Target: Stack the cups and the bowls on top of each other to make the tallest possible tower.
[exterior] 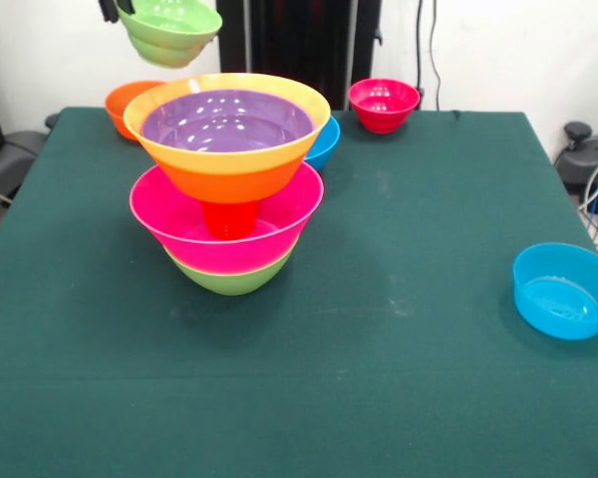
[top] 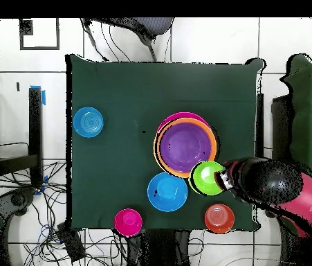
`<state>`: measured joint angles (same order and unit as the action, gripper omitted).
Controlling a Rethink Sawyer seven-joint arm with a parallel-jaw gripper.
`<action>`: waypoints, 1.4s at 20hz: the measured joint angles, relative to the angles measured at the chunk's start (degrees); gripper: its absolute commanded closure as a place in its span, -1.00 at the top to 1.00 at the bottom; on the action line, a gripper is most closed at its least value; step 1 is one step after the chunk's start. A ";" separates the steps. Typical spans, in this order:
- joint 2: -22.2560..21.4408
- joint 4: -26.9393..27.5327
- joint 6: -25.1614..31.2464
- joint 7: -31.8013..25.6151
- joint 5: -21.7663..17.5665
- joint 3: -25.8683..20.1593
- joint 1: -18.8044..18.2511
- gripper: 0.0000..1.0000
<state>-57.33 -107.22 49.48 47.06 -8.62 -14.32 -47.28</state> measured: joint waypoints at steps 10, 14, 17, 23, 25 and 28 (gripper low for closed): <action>-0.09 -2.99 -1.32 0.00 3.84 0.00 -0.56 -1.00; -0.48 -3.04 -0.59 0.00 6.29 -0.01 -0.66 -1.00; -0.77 -2.99 1.03 0.00 7.85 -0.06 -0.66 -1.00; -1.80 -2.36 7.56 0.00 10.28 -0.16 -0.66 -1.00; -1.77 -1.60 9.57 0.00 10.56 -0.18 -0.66 -1.00; -1.52 -0.69 10.49 0.00 10.69 -0.24 -0.66 -1.00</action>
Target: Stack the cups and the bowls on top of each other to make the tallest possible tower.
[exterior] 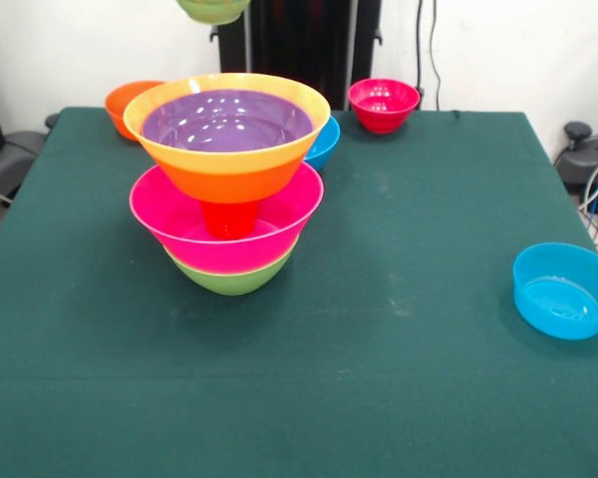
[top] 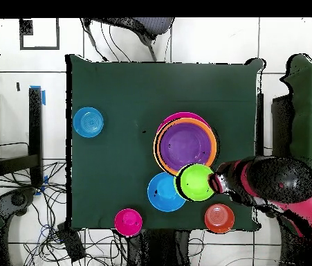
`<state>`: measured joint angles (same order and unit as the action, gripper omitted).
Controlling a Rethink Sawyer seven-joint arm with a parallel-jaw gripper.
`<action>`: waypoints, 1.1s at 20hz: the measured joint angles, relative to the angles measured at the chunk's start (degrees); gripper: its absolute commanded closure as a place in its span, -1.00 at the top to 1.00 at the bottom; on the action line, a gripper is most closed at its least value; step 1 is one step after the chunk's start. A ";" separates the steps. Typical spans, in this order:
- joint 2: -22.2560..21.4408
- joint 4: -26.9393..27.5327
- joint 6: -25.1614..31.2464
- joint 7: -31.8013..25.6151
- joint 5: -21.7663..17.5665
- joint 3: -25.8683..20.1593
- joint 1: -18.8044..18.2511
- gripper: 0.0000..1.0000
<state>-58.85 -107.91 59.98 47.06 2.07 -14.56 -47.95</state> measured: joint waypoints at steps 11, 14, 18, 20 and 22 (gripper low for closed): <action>2.47 4.10 0.23 0.00 1.26 -0.36 0.01 -1.00; 3.62 5.37 0.24 0.00 1.24 -0.42 0.00 -1.00; 4.75 6.52 0.23 0.00 1.24 -0.46 0.00 -1.00; 5.53 7.32 0.23 0.00 1.24 -0.54 0.00 -1.00; 5.88 7.62 0.23 0.00 1.30 -0.64 0.00 -1.00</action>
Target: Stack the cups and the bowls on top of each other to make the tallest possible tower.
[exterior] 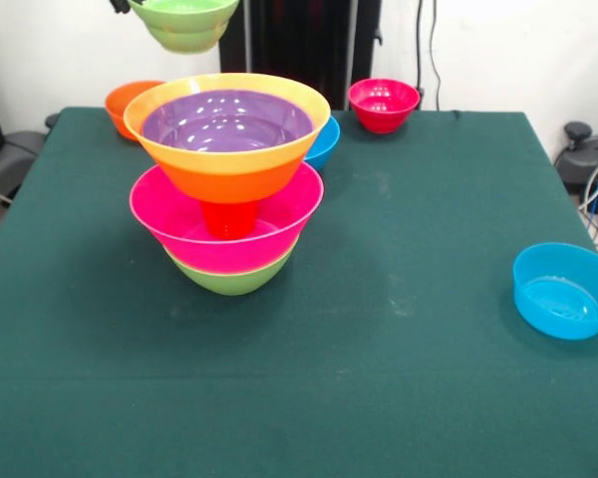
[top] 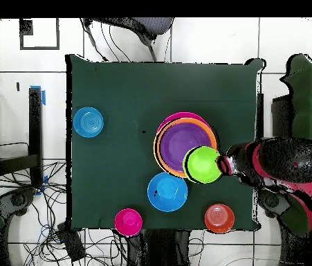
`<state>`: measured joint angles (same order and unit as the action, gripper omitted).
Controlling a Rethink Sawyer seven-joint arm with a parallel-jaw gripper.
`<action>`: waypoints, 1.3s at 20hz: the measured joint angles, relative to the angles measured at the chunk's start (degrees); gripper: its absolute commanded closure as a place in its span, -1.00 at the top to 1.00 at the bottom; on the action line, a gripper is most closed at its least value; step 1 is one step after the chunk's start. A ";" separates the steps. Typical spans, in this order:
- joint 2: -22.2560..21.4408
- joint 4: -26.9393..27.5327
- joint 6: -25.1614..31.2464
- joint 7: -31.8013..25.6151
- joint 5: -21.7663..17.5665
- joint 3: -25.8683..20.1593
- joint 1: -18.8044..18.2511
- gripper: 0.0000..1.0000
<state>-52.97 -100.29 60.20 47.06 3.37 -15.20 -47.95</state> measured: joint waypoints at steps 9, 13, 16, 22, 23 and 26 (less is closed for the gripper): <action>1.35 0.41 0.00 0.00 0.92 -0.45 0.08 -1.00; 1.78 0.41 0.00 0.00 1.54 -0.52 0.17 -1.00; 1.92 0.42 0.00 0.00 2.00 -0.57 0.29 -1.00; 2.60 1.17 0.00 0.00 2.37 -0.71 0.99 -1.00; 2.69 1.26 0.00 0.00 2.37 -0.71 1.06 -1.00; 2.94 1.34 0.00 0.00 2.37 -0.71 1.21 -1.00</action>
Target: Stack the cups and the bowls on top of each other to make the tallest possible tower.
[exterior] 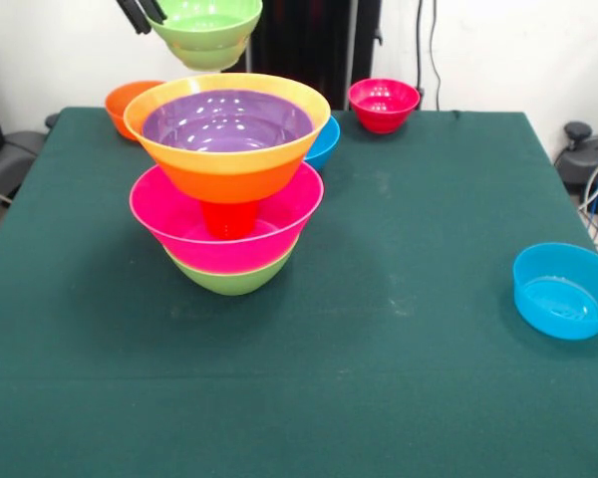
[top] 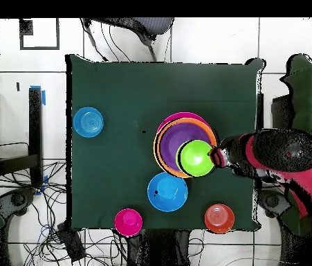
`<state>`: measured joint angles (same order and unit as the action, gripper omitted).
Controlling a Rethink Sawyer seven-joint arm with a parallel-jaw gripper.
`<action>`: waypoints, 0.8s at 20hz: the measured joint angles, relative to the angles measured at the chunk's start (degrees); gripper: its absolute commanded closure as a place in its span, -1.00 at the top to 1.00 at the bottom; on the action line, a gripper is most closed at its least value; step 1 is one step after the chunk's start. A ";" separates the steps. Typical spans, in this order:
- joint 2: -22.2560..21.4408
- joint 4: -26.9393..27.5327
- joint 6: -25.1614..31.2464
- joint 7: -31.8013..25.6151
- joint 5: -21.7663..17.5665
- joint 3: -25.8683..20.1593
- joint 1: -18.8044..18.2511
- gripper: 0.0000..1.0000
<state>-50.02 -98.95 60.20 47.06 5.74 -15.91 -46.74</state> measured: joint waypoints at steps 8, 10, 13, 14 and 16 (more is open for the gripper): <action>1.74 0.01 -0.01 0.00 0.00 0.00 0.03 -1.00; 1.99 0.01 -0.01 0.00 0.00 0.00 0.03 -1.00; 2.63 0.01 -0.03 0.00 0.01 0.00 0.03 -1.00; 2.78 0.02 -0.05 0.00 0.01 0.00 0.03 -1.00; 3.02 0.01 -0.33 0.00 0.01 0.00 0.03 -1.00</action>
<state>-47.00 -98.94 59.87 47.06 5.75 -15.91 -46.71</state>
